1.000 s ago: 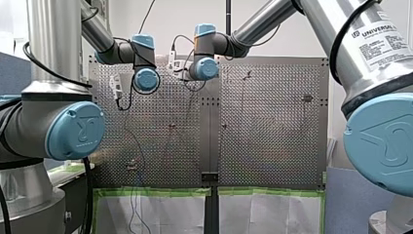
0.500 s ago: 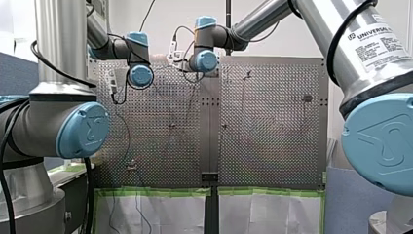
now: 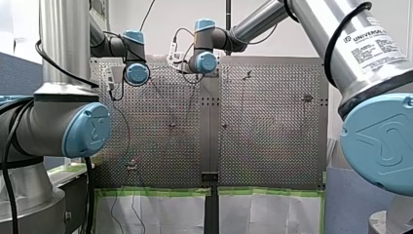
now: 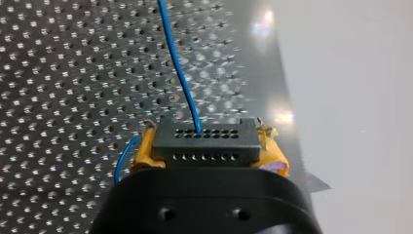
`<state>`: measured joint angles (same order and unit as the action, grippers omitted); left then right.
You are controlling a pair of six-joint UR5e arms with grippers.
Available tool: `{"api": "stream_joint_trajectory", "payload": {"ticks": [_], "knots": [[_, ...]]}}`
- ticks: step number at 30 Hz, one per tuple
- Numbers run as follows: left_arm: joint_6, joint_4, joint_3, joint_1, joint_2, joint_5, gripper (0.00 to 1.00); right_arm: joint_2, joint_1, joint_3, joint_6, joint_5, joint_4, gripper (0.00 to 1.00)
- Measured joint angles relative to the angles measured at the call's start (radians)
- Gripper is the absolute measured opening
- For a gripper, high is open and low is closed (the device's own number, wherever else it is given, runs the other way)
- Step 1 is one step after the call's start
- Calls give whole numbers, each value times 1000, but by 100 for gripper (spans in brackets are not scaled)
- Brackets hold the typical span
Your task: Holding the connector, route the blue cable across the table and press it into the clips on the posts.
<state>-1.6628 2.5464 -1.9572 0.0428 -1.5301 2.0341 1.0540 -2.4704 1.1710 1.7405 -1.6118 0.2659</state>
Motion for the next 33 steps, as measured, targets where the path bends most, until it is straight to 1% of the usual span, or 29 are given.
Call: {"api": "stream_joint_trajectory", "payload": {"ticks": [4,11,18,23,27,31,33], "knots": [[-8,-1,9,-15,-16,-22,0,-20,-1,-7,-1,3,0,0],[-17,-10,32,-43,-62,-61,0,-32,0,-35,1,7,-1,0],[-37,-23,50,-69,-74,-91,0,-60,2,-50,1,15,-2,0],[-62,-37,53,-86,-75,-131,0,-76,3,-65,1,17,-2,0],[-77,-50,60,-99,-81,-164,0,-80,3,-87,1,20,-6,0],[-90,-56,83,-111,-108,-202,0,-80,7,-101,4,21,-10,0],[-95,-57,96,-117,-124,-213,0,-81,10,-104,6,21,-11,0]]}}
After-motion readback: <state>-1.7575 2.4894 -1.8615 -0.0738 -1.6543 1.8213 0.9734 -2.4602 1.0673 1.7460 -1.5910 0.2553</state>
